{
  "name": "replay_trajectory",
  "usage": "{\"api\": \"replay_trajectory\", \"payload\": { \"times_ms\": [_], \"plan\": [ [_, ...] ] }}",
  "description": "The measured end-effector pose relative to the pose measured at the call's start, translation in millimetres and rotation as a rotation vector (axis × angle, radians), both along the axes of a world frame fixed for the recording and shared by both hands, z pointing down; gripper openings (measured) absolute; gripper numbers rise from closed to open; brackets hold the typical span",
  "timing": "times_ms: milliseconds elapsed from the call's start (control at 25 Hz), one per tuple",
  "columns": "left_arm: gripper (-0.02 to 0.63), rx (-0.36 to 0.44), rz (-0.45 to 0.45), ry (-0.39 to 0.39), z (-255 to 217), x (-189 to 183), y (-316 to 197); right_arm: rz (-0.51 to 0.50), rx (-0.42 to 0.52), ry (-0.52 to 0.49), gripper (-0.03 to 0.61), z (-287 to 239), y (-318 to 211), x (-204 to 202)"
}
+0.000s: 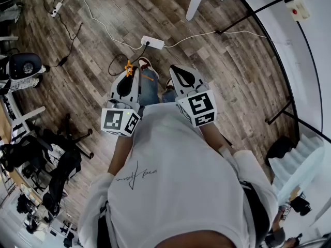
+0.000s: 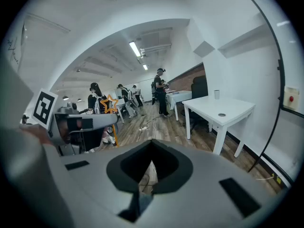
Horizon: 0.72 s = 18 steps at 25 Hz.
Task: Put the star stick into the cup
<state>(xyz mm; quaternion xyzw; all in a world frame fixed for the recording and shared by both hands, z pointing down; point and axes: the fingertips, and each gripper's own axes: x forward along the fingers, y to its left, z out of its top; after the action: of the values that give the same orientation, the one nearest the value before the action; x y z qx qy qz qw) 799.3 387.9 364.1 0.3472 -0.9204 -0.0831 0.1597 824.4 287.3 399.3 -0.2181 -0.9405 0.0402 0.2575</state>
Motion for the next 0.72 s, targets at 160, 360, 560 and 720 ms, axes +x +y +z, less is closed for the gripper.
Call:
{"api": "replay_trajectory", "payload": {
  "times_ms": [160,360,560,720],
  "plan": [
    [0.015,0.008,0.002,-0.007,4,-30,8,-0.001,0.001,-0.008,0.008,2,7,-31],
    [0.015,0.025,0.002,-0.029,-1,-59,10,-0.024,0.008,-0.016,0.008,-2,13,-60],
    [0.015,0.043,-0.013,-0.038,-4,-99,18,0.004,-0.049,-0.002,0.009,-4,17,-103],
    [0.015,0.055,-0.018,-0.043,-8,-135,28,-0.010,-0.044,-0.025,0.009,-11,27,-139]
  ]
}}
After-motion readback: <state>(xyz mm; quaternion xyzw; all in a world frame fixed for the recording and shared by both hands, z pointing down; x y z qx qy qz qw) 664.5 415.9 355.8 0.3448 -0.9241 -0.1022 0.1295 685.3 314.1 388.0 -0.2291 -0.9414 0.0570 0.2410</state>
